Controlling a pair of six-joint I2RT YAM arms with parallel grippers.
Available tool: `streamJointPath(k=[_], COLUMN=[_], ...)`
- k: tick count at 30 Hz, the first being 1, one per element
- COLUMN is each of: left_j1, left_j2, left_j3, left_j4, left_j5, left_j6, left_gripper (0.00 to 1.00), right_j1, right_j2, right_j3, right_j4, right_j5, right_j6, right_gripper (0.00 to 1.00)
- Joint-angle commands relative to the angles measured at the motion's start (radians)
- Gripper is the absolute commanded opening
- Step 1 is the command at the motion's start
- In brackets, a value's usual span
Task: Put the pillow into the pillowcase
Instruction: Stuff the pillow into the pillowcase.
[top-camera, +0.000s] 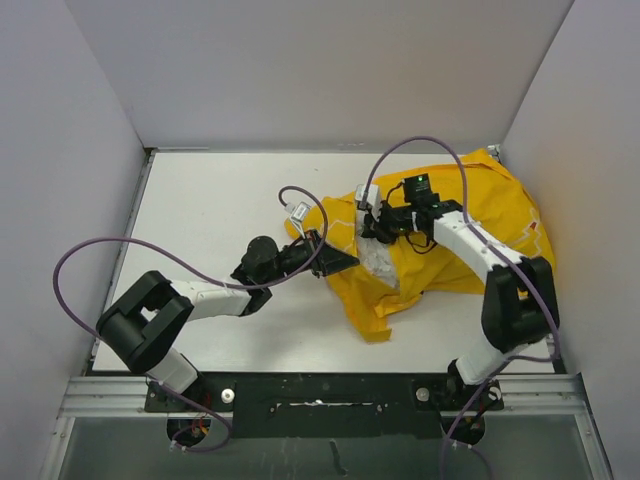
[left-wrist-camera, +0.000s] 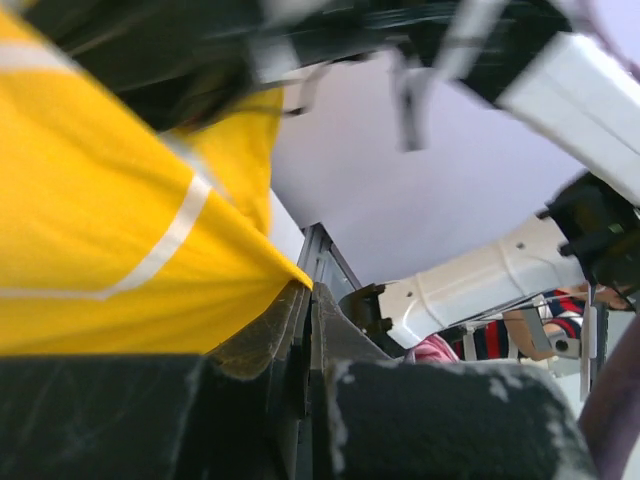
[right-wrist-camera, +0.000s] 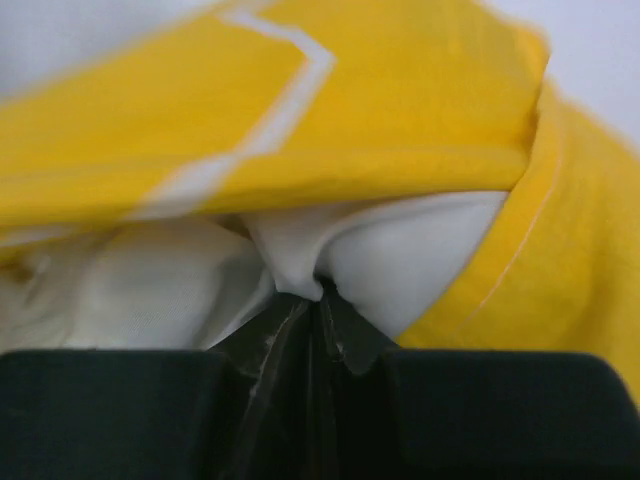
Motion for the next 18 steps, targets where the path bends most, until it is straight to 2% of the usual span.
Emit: streamJointPath(k=[1,5,7,9,11,13,18], left_j1=[0.006,0.013,0.03,0.055,0.076,0.085,0.08], left_j2=[-0.03,0.014,0.06,0.135,0.236,0.314,0.343], left_j3=[0.119,0.18,0.173,0.129,0.093,0.085,0.074], left_j4=[0.192,0.205,0.229,0.3,0.428,0.481,0.479], left_j5=[0.102,0.073,0.026,-0.034,-0.067,-0.067,-0.065], left_j6=[0.018,0.024,0.025,-0.017,-0.088,-0.143,-0.109], left_gripper=[0.0,0.0,0.0,0.0,0.0,0.0,0.0], right_j1=[-0.01,-0.001,-0.015,-0.018,-0.026,-0.051,-0.109], right_j2=[0.183,0.218,0.207,0.177,0.124,0.038,-0.181], right_j3=[-0.067,-0.108,-0.095,-0.062,0.004,0.042,0.052], right_j4=[0.122,0.127,0.102,0.037,-0.07,-0.146,-0.368], right_j5=[0.142,-0.028,-0.177,-0.336,-0.398,-0.399,-0.346], right_j6=[0.213,0.252,0.235,0.184,0.103,0.046,-0.206], right_gripper=[0.05,0.04,0.05,0.08,0.11,0.18,0.46])
